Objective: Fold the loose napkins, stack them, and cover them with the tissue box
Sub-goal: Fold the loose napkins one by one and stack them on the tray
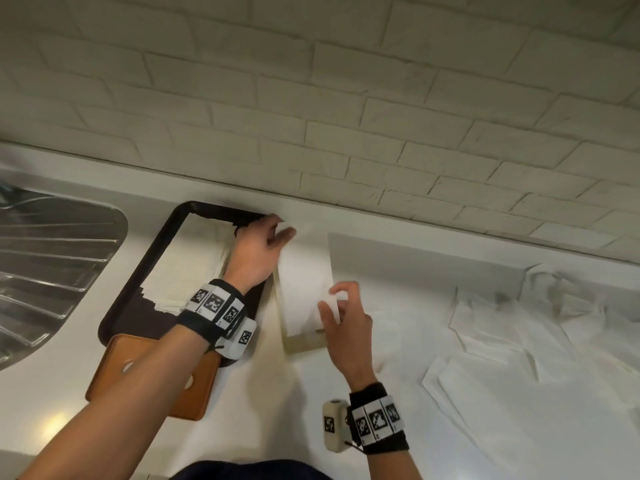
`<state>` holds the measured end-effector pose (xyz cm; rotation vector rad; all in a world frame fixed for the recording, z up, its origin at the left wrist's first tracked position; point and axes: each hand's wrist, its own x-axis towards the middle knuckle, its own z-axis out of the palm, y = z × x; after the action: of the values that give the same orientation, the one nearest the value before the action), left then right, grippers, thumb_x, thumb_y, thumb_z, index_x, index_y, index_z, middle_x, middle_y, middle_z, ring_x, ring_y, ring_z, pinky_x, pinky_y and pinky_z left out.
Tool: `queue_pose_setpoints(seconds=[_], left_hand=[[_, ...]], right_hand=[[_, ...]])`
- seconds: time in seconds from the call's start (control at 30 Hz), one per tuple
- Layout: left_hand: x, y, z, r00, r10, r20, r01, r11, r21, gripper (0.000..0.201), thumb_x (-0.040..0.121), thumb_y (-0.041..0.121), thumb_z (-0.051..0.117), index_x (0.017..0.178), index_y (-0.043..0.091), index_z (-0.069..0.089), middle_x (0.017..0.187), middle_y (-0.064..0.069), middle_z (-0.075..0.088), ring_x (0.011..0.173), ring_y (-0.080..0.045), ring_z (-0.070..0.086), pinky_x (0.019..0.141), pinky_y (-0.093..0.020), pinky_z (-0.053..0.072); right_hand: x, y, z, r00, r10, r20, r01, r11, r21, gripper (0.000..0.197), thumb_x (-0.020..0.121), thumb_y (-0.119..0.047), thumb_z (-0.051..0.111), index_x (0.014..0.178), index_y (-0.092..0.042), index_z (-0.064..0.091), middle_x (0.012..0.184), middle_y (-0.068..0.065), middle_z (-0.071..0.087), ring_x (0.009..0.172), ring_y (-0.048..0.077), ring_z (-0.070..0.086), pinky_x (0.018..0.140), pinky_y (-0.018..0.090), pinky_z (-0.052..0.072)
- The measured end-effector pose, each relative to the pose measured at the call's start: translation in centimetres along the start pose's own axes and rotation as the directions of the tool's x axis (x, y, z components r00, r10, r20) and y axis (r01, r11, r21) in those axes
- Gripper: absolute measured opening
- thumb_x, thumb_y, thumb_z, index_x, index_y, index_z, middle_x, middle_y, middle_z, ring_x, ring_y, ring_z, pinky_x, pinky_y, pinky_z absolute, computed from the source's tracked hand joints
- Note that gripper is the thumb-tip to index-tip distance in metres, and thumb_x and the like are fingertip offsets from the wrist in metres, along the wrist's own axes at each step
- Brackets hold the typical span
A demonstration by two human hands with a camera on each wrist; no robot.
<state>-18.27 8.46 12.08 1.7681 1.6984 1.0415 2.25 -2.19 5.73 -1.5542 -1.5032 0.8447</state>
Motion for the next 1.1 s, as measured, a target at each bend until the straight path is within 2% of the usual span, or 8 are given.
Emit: queue_pose_setpoints(seconds=[0.2, 0.3, 0.4, 0.5, 0.67, 0.83, 0.93, 1.1], left_hand=[[-1.5, -3.1, 4.3, 0.978, -0.05, 0.201, -0.018, 0.945, 0.326, 0.028, 0.101, 0.028, 0.07, 0.126, 0.017, 0.064, 0.111, -0.007, 0.074, 0.105, -0.033, 0.067, 0.087, -0.046, 0.054], [-2.5, -2.6, 4.9, 0.99, 0.012, 0.138, -0.063, 0.927, 0.37, 0.041, 0.095, 0.021, 0.077, 0.133, 0.014, 0.063, 0.125, -0.014, 0.071, 0.119, -0.041, 0.061, 0.095, -0.051, 0.054], [-4.6, 0.1, 5.8, 0.984, 0.141, 0.105, -0.163, 0.955, 0.248, 0.032, 0.098, 0.014, 0.071, 0.129, 0.012, 0.064, 0.126, -0.01, 0.07, 0.12, -0.033, 0.06, 0.098, -0.046, 0.052], [-7.2, 3.4, 7.7, 0.962, 0.215, 0.169, -0.238, 0.962, 0.132, 0.018, 0.101, 0.016, 0.065, 0.12, 0.016, 0.066, 0.121, -0.001, 0.071, 0.116, -0.022, 0.059, 0.095, -0.04, 0.05], [-11.9, 6.2, 13.4, 0.893, 0.191, 0.408, -0.251, 0.963, 0.098, 0.007, 0.102, 0.02, 0.058, 0.101, 0.023, 0.064, 0.091, 0.004, 0.071, 0.083, -0.017, 0.065, 0.076, -0.043, 0.057], [-16.3, 4.0, 20.1, 0.728, -0.064, 0.683, -0.259, 0.896, 0.36, 0.036, 0.098, 0.038, 0.071, 0.122, 0.014, 0.059, 0.126, -0.004, 0.057, 0.116, -0.027, 0.053, 0.099, -0.046, 0.05], [-17.9, 3.1, 21.9, 0.769, -0.126, 0.627, -0.133, 0.928, 0.349, 0.037, 0.093, 0.03, 0.079, 0.118, 0.017, 0.056, 0.119, -0.002, 0.056, 0.11, -0.027, 0.052, 0.095, -0.044, 0.05], [-19.0, 2.8, 21.2, 0.801, -0.201, 0.564, 0.096, 0.973, 0.211, 0.029, 0.083, 0.016, 0.088, 0.093, 0.025, 0.062, 0.083, 0.005, 0.067, 0.079, -0.022, 0.069, 0.08, -0.045, 0.061]], right_hand=[[-0.1, 1.0, 0.9, 0.981, 0.103, 0.165, -0.042, 0.94, -0.338, 0.012, 0.109, -0.022, 0.058, 0.12, -0.025, 0.054, 0.086, 0.001, 0.067, 0.081, 0.024, 0.067, 0.071, 0.036, 0.053], [0.6, 1.7, -1.8, 0.999, 0.016, -0.036, -0.028, 0.932, -0.362, 0.007, 0.106, -0.021, 0.055, 0.104, -0.024, 0.061, 0.075, 0.002, 0.072, 0.075, 0.03, 0.068, 0.067, 0.036, 0.051], [1.2, 4.7, -6.4, 0.969, 0.12, -0.217, -0.204, 0.885, -0.419, 0.015, 0.104, -0.014, 0.05, 0.102, -0.02, 0.064, 0.082, 0.01, 0.073, 0.082, 0.035, 0.068, 0.071, 0.037, 0.05], [1.5, 9.4, -9.2, 0.91, 0.359, -0.207, -0.412, 0.74, -0.532, 0.023, 0.104, -0.019, 0.059, 0.127, -0.015, 0.058, 0.118, 0.015, 0.067, 0.111, 0.038, 0.065, 0.09, 0.045, 0.055], [2.0, 14.0, -10.5, 0.917, 0.398, 0.012, -0.307, 0.727, -0.614, 0.023, 0.102, -0.025, 0.07, 0.117, -0.008, 0.07, 0.122, 0.017, 0.066, 0.122, 0.037, 0.06, 0.104, 0.043, 0.051], [1.8, 14.3, -13.8, 0.932, 0.363, -0.007, -0.346, 0.882, -0.321, 0.013, 0.096, -0.018, 0.077, 0.09, -0.014, 0.066, 0.083, -0.002, 0.071, 0.092, 0.023, 0.071, 0.086, 0.036, 0.058], [1.4, 12.9, -16.9, 0.967, 0.256, -0.001, -0.247, 0.932, -0.267, 0.016, 0.093, -0.012, 0.08, 0.096, -0.015, 0.064, 0.075, -0.009, 0.068, 0.07, -0.001, 0.066, 0.07, 0.02, 0.051], [1.5, 8.3, -21.6, 0.958, 0.13, 0.255, -0.048, 0.951, -0.304, 0.042, 0.092, -0.013, 0.083, 0.111, -0.038, 0.056, 0.097, 0.001, 0.068, 0.079, 0.015, 0.069, 0.062, 0.018, 0.054]])
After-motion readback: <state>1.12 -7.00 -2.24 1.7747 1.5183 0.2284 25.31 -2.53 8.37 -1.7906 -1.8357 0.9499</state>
